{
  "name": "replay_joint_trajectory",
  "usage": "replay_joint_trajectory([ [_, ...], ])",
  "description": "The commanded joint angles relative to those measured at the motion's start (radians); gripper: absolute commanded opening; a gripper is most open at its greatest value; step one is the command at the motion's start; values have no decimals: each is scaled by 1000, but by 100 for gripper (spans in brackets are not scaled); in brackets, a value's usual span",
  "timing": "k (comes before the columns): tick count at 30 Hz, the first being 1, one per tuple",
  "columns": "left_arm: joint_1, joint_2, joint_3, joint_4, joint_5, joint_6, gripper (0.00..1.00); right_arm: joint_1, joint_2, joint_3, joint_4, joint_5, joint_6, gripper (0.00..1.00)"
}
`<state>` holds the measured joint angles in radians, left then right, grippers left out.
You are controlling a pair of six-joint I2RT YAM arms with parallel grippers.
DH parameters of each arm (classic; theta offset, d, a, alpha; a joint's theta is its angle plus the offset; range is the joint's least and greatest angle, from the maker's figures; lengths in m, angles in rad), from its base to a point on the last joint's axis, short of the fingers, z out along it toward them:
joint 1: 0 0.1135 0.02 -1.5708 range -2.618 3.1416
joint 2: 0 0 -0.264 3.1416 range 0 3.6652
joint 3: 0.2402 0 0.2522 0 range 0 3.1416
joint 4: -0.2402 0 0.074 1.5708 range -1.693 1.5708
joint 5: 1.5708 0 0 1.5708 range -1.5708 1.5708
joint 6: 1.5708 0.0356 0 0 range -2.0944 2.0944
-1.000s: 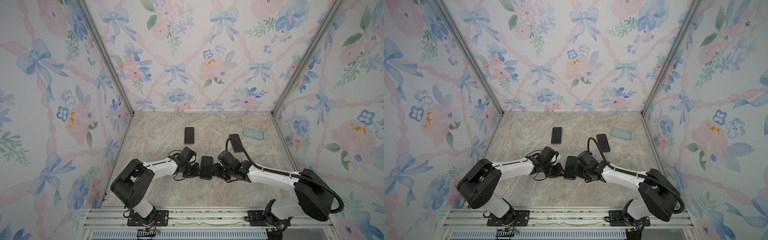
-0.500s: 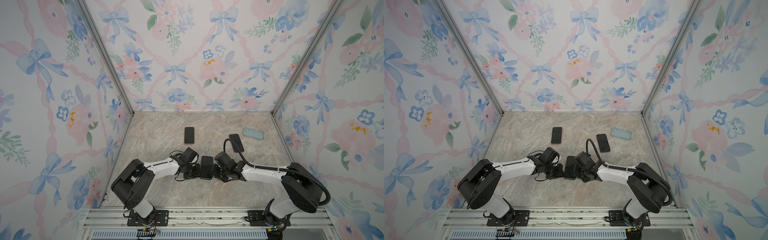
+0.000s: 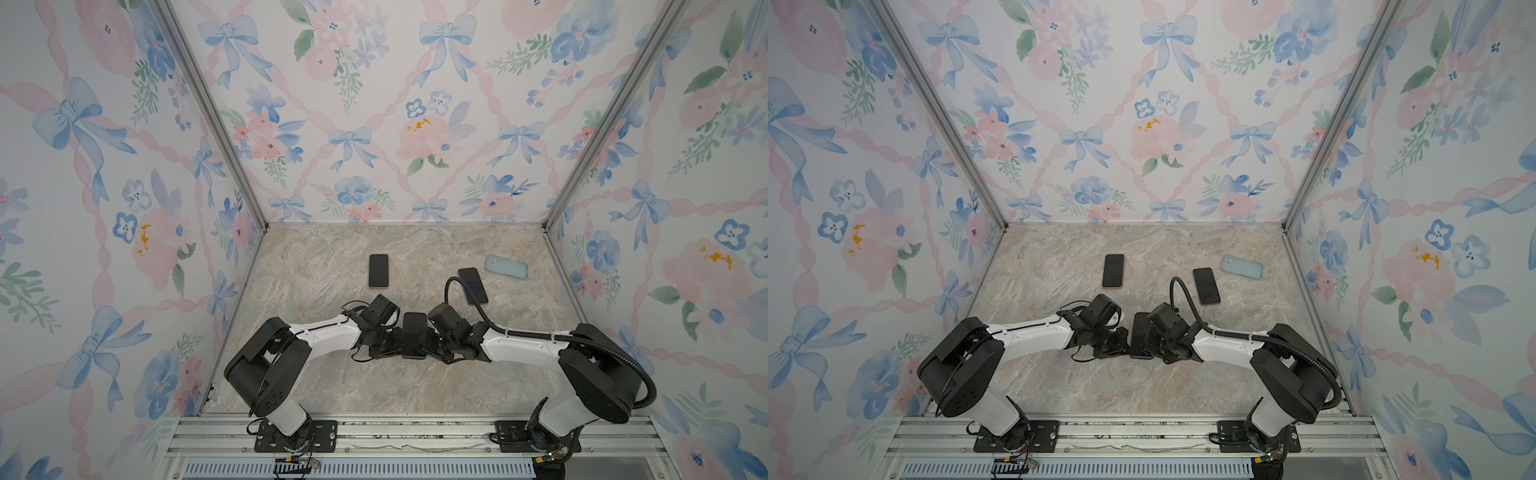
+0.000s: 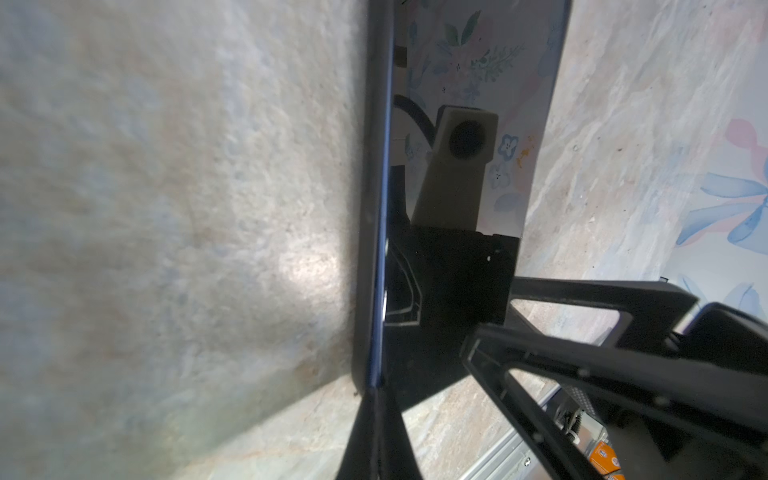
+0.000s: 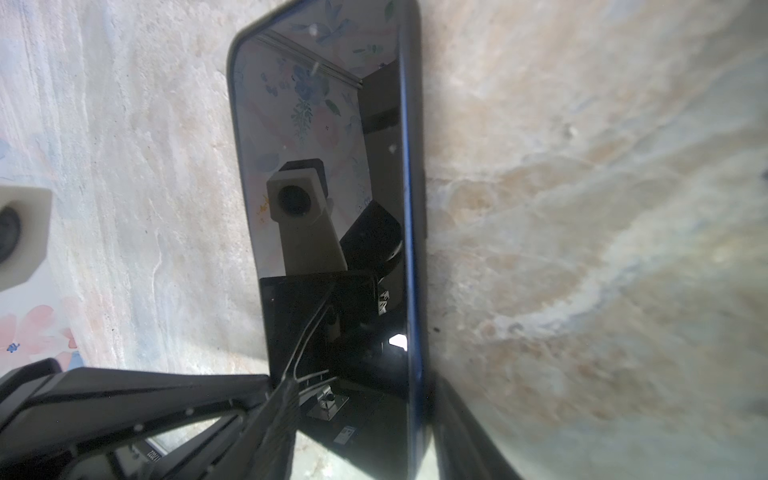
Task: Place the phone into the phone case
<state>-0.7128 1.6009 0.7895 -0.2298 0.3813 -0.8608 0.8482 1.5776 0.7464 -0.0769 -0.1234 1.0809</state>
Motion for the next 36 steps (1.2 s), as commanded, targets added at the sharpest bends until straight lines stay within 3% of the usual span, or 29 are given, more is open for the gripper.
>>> replay_joint_trajectory([
  [1,-7,40,1,-18,-23,14,3,25,42,10,44,-25,-9,53],
  [15,-20,48,-5,-18,-43,17,1,26,28,12,28,-21,-22,52],
  [21,-17,0,28,-95,-106,58,16,24,-27,78,-182,82,-130,52],
  [24,-13,10,35,-96,-89,67,18,25,-43,90,-223,103,-156,51],
  [36,-13,57,47,-92,-88,80,13,42,-51,101,-239,92,-167,48],
])
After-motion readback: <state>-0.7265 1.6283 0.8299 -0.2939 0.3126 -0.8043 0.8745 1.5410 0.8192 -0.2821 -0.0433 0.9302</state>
